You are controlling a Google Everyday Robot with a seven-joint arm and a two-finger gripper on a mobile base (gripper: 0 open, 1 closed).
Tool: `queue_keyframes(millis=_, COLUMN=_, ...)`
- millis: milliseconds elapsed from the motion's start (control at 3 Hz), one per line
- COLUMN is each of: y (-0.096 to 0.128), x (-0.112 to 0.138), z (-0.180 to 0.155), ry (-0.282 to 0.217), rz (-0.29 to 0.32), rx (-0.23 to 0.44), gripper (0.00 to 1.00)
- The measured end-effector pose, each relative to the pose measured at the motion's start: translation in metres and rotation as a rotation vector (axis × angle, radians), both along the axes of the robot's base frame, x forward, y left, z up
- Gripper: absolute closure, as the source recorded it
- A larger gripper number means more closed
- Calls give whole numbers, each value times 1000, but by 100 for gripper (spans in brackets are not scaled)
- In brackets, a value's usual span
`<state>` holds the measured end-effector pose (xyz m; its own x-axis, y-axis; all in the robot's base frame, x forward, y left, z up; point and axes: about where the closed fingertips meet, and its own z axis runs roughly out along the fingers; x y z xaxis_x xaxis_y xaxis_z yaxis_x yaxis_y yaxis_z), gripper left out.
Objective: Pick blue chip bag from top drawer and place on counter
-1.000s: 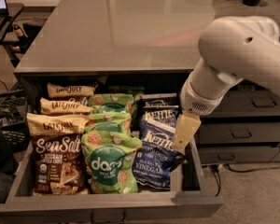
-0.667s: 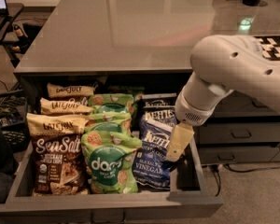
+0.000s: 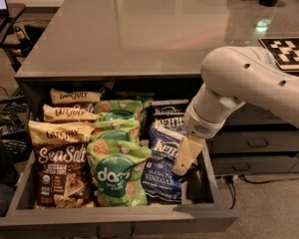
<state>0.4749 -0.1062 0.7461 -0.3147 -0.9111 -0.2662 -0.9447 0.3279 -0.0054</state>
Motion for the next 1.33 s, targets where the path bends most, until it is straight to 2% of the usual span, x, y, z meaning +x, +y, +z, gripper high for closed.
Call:
queue_keyframes(millis=667, y=4, x=26, z=-28, ry=8, rz=-103, rx=0, gripper=0)
queue_keyframes(millis=1000, y=4, x=26, z=-41, ry=37, rz=-136, rx=0, gripper=6)
queue_keyframes(millis=1333, y=7, x=26, z=-48, ry=52, rz=-145, rx=-5, gripper=6)
